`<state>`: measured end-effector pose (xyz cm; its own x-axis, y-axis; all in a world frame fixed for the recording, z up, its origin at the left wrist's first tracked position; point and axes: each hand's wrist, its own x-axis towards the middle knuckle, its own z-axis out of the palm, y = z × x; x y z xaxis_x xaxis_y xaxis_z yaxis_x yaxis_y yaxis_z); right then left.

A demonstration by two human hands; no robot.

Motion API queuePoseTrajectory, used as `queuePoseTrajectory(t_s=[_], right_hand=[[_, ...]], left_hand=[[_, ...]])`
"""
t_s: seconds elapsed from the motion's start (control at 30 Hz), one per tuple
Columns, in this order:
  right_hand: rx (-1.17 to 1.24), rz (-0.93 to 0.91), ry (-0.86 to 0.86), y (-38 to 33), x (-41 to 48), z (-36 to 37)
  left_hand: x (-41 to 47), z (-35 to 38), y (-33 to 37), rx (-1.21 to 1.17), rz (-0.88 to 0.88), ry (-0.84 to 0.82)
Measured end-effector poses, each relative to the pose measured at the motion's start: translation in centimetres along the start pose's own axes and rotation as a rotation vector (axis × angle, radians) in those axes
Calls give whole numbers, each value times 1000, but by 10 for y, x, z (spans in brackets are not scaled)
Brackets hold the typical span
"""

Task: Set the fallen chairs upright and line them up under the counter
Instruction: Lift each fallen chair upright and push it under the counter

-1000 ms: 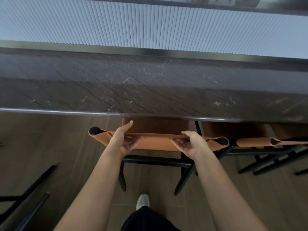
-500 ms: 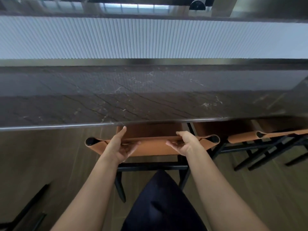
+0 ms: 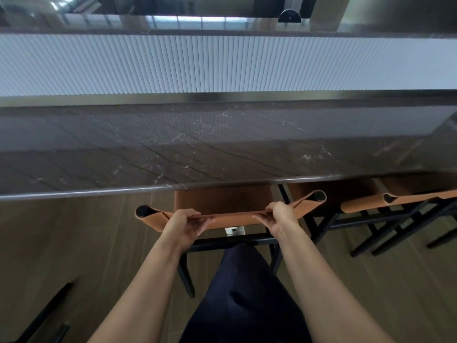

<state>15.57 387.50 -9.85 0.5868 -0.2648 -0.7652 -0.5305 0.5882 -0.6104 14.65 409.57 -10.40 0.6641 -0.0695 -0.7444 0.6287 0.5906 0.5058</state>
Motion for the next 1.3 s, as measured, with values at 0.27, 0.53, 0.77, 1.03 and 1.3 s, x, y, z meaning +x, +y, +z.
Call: queuePoseTrajectory(t_s=[0.27, 0.53, 0.77, 1.03, 1.3], right_hand=[[45, -19, 42, 8, 43, -17], [92, 34, 37, -5, 74, -20], [72, 3, 49, -7, 87, 13], [37, 53, 78, -15, 89, 16], [111, 78, 75, -16, 85, 16]], left_hand=[[31, -3, -33, 13, -82, -66], [54, 14, -19, 86, -112, -37], [82, 13, 10, 97, -77, 56], [84, 15, 12, 101, -116, 63], [81, 20, 11, 58, -103, 97]])
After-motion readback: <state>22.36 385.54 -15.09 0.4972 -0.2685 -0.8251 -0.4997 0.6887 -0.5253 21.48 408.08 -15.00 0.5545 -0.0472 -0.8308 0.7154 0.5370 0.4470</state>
